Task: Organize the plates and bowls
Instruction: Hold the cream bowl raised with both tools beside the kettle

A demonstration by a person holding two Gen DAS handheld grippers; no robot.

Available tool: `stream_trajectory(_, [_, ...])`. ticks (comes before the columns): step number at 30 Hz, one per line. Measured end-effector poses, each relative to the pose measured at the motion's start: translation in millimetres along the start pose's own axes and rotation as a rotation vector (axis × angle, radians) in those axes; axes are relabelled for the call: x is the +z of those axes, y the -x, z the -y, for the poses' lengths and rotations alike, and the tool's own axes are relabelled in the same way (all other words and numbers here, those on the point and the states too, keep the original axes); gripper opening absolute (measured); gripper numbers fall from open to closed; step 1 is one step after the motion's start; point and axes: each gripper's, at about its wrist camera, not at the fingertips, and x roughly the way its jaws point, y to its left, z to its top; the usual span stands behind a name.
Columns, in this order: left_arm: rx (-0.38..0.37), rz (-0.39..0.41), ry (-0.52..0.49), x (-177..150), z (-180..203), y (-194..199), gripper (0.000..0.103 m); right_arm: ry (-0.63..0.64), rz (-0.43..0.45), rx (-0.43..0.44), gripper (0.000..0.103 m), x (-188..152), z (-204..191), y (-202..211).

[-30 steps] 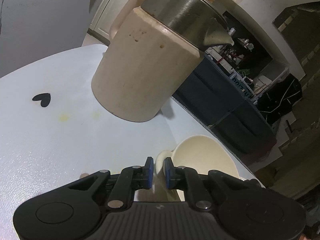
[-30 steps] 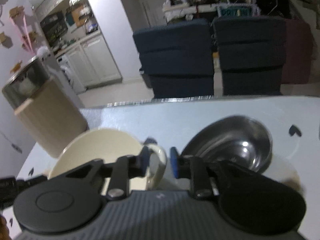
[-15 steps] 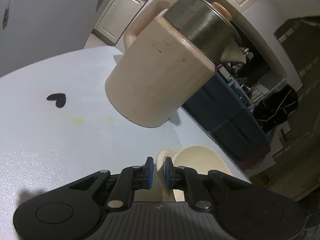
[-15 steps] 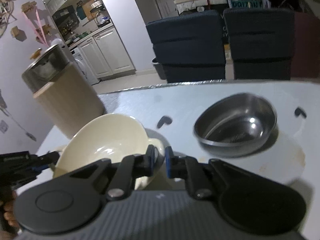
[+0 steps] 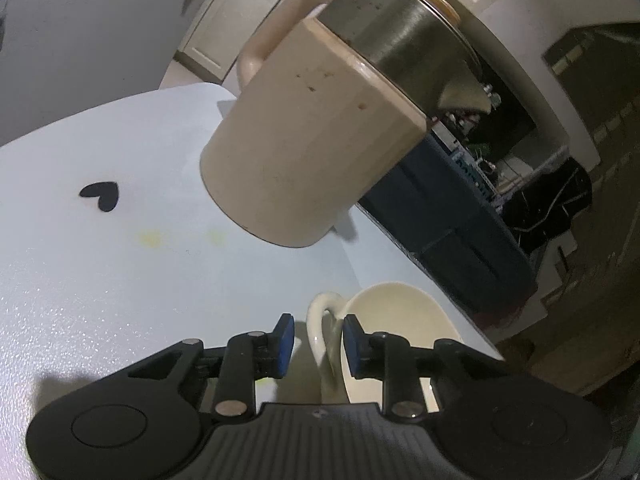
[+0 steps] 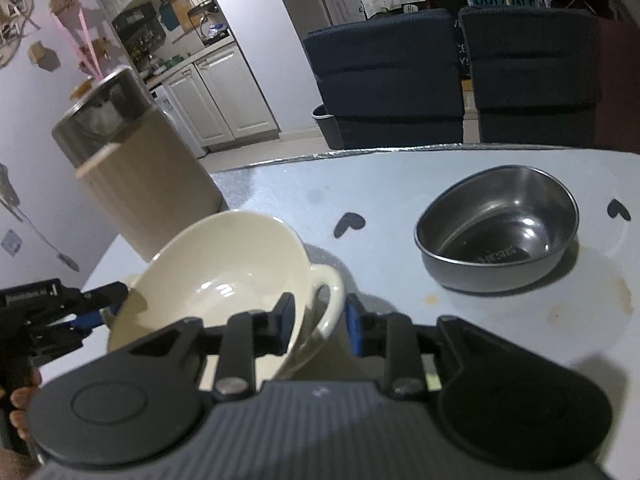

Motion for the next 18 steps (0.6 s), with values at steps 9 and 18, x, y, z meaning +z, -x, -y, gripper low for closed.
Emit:
stream_trajectory(9, [0.024, 0.011, -0.031, -0.4, 9.5, -2.9, 0.022, -0.062, -0.029, 0.016, 0.024, 2.4, 0.5, -9.5])
stream_trajectory(18, [0.046, 0.011, -0.099, -1.6, 15.7, -3.7, 0.023, -0.054, -0.024, -0.005, 0.023, 1.4, -3.1, -9.9])
